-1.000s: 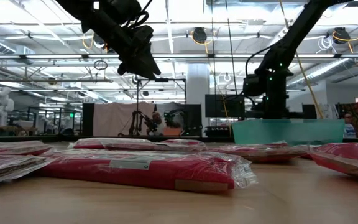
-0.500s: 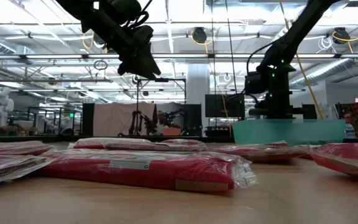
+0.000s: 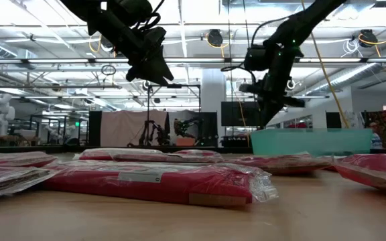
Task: Sort popcorn bags into baskets
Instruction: Adjust the light blue bin
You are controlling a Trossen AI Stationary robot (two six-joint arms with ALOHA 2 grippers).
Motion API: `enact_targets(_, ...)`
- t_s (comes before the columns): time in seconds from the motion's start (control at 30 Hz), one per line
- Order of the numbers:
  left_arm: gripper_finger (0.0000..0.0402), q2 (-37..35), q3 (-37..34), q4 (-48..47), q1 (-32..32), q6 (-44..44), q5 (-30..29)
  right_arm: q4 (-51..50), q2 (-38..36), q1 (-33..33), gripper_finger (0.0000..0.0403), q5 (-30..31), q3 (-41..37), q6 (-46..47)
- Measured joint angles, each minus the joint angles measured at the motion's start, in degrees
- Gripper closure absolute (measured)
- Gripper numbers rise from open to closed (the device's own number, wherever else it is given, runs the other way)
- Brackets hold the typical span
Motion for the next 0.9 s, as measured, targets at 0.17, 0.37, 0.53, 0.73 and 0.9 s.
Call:
enact_targets(0.17,0.0250,0.0,0.0,0.0,0.0,0.5,0.0,-0.4,2.4,-0.2,0.0403,0.4,0.3,0.1)
enact_targets(0.37,0.0250,0.0,0.0,-0.2,0.0,-0.4,0.5,1.3,5.0,0.8,0.0403,-2.8,0.3,0.5)
enact_targets(0.53,0.0250,0.0,0.0,-2.0,0.0,-0.3,0.5,2.7,5.1,1.9,0.0403,-3.4,0.3,2.2)
enact_targets(0.73,0.0250,0.0,0.0,-3.5,0.0,0.1,0.5,5.0,5.1,2.1,0.0403,-5.7,0.3,4.8)
enact_targets(0.9,0.0250,0.0,0.0,-3.4,0.0,0.2,0.5,7.7,5.1,2.7,0.0403,-6.0,0.3,7.4)
